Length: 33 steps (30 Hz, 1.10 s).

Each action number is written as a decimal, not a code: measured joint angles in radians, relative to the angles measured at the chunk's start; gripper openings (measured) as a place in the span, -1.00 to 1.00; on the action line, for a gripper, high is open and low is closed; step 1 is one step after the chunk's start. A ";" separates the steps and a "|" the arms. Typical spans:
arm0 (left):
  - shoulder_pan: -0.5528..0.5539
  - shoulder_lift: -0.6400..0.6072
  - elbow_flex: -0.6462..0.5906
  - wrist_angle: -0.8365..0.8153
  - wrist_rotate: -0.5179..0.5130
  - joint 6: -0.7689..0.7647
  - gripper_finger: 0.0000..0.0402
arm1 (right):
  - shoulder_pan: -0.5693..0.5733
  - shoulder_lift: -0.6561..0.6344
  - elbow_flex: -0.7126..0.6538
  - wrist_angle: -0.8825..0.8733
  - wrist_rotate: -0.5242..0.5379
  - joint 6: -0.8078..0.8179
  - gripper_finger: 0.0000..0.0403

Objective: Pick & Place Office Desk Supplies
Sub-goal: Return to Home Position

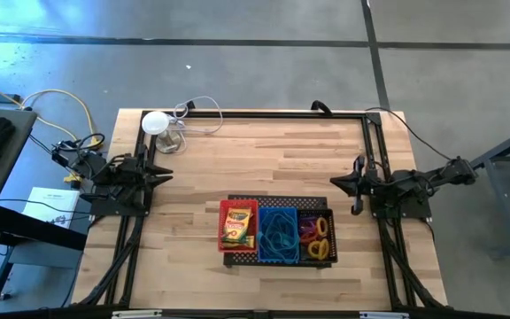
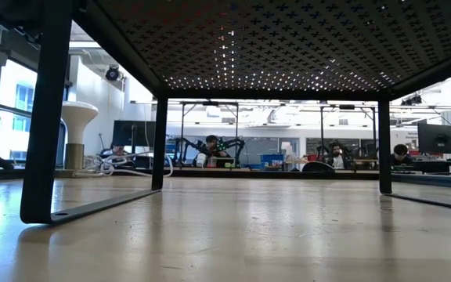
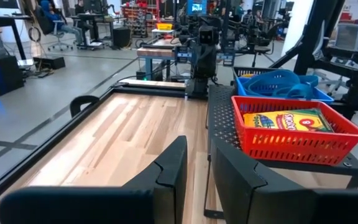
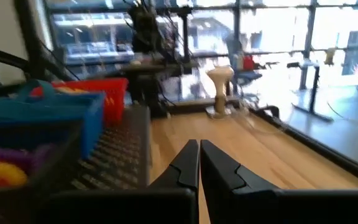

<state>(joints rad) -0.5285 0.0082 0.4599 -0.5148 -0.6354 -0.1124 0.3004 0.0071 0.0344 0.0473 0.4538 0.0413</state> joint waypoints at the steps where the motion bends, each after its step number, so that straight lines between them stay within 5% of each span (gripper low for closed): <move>1: 0.000 0.000 0.000 0.001 0.000 0.000 -0.67 | 0.000 0.000 -0.001 -0.012 0.012 0.011 -0.99; 11: 0.000 0.000 -0.012 0.014 0.030 -0.019 -0.67 | 0.000 0.007 0.001 -0.045 0.016 0.015 -0.99; 20: 0.000 0.000 -0.183 0.286 0.066 0.072 -0.67 | 0.000 0.008 0.001 -0.048 0.016 0.015 -0.99; 33: 0.000 0.000 -0.293 0.291 0.092 0.038 -0.67 | 0.000 0.008 0.001 -0.050 0.016 0.015 -0.99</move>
<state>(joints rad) -0.5284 0.0082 0.1666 -0.2234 -0.5433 -0.0745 0.3004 0.0151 0.0357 -0.0025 0.4698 0.0559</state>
